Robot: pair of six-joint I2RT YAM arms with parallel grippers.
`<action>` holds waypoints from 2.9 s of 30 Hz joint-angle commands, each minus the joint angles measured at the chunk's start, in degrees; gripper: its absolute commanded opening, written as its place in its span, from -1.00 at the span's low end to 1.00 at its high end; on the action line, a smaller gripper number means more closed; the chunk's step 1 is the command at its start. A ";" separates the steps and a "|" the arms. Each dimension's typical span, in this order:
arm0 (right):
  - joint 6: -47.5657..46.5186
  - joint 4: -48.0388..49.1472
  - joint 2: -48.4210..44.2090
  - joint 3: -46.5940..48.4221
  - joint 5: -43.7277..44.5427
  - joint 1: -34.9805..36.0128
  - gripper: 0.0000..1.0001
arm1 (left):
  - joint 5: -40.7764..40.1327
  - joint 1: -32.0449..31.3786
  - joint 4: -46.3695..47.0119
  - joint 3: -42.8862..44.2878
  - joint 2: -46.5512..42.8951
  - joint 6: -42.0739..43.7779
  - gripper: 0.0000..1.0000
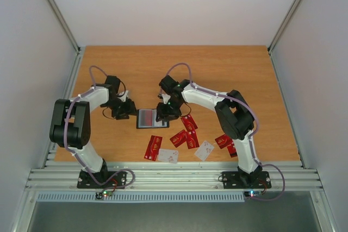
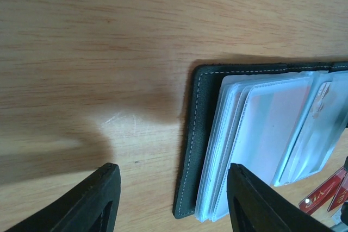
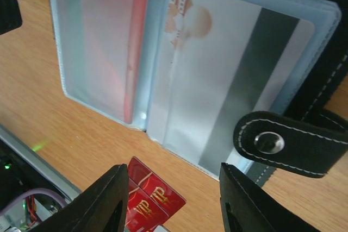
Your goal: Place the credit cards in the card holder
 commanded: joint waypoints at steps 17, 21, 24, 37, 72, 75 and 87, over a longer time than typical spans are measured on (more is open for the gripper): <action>-1.01 -2.58 4.87 0.02 3.42 -1.11 -0.07 | 13.38 0.27 8.50 -2.25 5.60 -1.43 0.10; -1.01 -2.49 5.38 0.23 3.03 -1.16 -0.07 | 16.17 0.27 9.26 -2.28 5.25 -1.62 0.06; -0.97 -2.51 5.73 0.67 2.86 -1.16 -0.07 | 17.86 0.27 9.61 -2.12 4.34 -2.12 0.04; -3.06 -2.71 7.60 3.31 1.12 -1.12 -0.08 | 22.11 0.01 8.24 -0.21 -0.35 -4.01 -0.01; -3.52 -0.34 1.59 0.38 -5.91 -7.46 -0.09 | 20.48 -13.68 13.24 6.92 4.82 -12.46 -0.10; -3.43 -0.23 0.01 -0.53 -6.16 -7.91 -0.08 | 20.04 -14.34 13.58 8.13 6.25 -13.10 -0.10; -4.22 -2.10 -3.52 -1.93 -2.94 -10.89 -0.09 | 17.06 -14.58 7.24 14.20 6.63 -12.62 -0.15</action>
